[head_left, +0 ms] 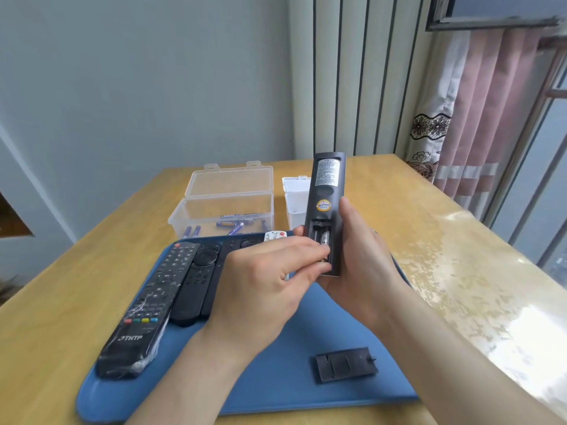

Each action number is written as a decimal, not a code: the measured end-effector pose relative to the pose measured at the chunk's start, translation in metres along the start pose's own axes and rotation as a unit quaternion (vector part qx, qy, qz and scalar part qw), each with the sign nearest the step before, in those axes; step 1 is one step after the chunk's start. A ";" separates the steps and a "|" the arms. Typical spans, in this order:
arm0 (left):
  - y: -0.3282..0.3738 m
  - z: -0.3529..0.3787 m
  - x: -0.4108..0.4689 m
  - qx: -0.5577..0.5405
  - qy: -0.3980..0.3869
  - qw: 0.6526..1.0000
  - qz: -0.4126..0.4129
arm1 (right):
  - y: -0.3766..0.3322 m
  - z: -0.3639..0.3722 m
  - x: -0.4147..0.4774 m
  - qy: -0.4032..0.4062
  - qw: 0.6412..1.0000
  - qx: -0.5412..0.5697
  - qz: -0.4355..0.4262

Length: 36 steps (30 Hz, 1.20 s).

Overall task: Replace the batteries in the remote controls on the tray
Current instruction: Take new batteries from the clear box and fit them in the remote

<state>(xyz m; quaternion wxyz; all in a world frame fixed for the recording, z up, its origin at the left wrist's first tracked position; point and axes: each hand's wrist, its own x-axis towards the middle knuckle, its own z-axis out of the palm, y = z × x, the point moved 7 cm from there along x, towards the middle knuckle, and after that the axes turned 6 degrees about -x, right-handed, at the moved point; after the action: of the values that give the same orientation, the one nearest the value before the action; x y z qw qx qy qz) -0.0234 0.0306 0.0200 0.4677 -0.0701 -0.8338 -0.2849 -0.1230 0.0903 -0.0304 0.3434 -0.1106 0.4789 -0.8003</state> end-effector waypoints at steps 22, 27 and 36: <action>-0.048 0.017 -0.016 -0.378 -0.037 0.810 -0.447 | -0.001 0.028 -0.010 -0.148 0.984 -0.088 -0.036; -0.052 0.017 -0.015 -0.534 0.000 0.697 -0.479 | -0.006 0.022 -0.007 -0.162 0.987 -0.005 -0.015; -0.070 0.004 -0.015 -0.557 0.127 0.678 -0.462 | -0.002 0.008 -0.001 -0.112 0.994 0.005 0.012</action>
<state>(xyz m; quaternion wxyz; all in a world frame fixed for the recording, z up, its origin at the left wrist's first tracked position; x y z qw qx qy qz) -0.0450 -0.0229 -0.0226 0.2524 0.1137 -0.3795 -0.8828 -0.1190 0.0859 -0.0247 0.4045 -0.1924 0.4350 -0.7811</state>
